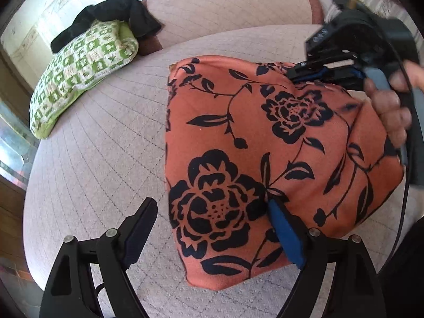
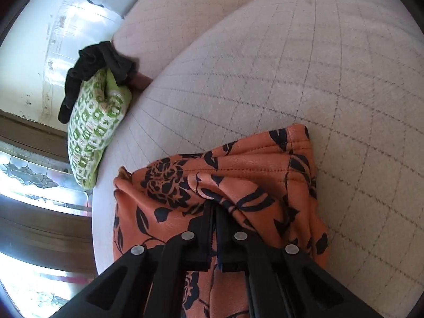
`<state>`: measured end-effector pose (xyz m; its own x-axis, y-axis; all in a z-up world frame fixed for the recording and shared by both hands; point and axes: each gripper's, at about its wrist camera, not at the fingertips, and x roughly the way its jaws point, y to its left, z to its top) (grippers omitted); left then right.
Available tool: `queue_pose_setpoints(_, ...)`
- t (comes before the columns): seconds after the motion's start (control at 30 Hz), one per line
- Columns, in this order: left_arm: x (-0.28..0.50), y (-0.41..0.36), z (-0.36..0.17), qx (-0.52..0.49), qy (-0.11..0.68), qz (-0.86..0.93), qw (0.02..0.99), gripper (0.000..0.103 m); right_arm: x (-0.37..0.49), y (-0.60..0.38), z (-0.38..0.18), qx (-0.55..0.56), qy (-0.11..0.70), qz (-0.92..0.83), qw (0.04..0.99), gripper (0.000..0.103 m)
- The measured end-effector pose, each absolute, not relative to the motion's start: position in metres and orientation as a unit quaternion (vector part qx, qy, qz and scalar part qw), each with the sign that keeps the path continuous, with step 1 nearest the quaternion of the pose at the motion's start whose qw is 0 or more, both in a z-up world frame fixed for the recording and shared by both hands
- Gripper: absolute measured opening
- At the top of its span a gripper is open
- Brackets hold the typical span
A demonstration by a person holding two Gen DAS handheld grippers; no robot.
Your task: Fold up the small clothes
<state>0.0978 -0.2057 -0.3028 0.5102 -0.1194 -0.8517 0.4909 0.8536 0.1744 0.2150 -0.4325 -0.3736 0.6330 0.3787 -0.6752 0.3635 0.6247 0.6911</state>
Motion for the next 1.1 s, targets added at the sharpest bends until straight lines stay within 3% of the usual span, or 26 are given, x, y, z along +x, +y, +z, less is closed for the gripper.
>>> queue_pose_setpoints(0.07,0.097,-0.195,-0.295,0.184,0.456,-0.175,0.853,0.086,0.201,-0.423,-0.352,0.401,0.412,0.006,0.819,0.009)
queue_pose_setpoints(0.3,0.106,-0.172,-0.283,0.164,0.442,-0.123,0.873,0.086,0.128,-0.393,-0.302,0.368,0.381,0.098,0.842,0.009)
queue_pose_setpoints(0.5,0.112,-0.176,-0.302,0.191,0.449,-0.119,0.865,0.090,0.099,-0.375,-0.341,0.317,0.467,0.048,0.824,0.006)
queue_pose_setpoints(0.73,0.107,-0.182,-0.311,0.210,0.458,-0.127,0.855,0.091,0.068,-0.386,-0.363,0.311,0.448,0.054,0.837,0.002)
queue_pose_setpoints(0.8,0.110,-0.179,-0.313,0.202,0.467,-0.132,0.851,0.095,0.063,-0.382,-0.364,0.298,0.446,0.047,0.842,0.002)
queue_pose_setpoints(0.83,0.112,-0.176,-0.316,0.195,0.477,-0.132,0.847,0.103,0.061,-0.380,-0.363,0.290,0.446,0.042,0.846,0.002)
queue_pose_setpoints(0.97,0.119,-0.160,-0.327,0.137,0.514,-0.139,0.835,0.103,0.054,-0.369,-0.357,0.266,0.442,0.029,0.856,0.002)
queue_pose_setpoints(1.1,0.123,-0.162,-0.318,0.155,0.524,-0.134,0.827,0.103,0.050,-0.373,-0.343,0.288,0.419,0.034,0.860,0.003)
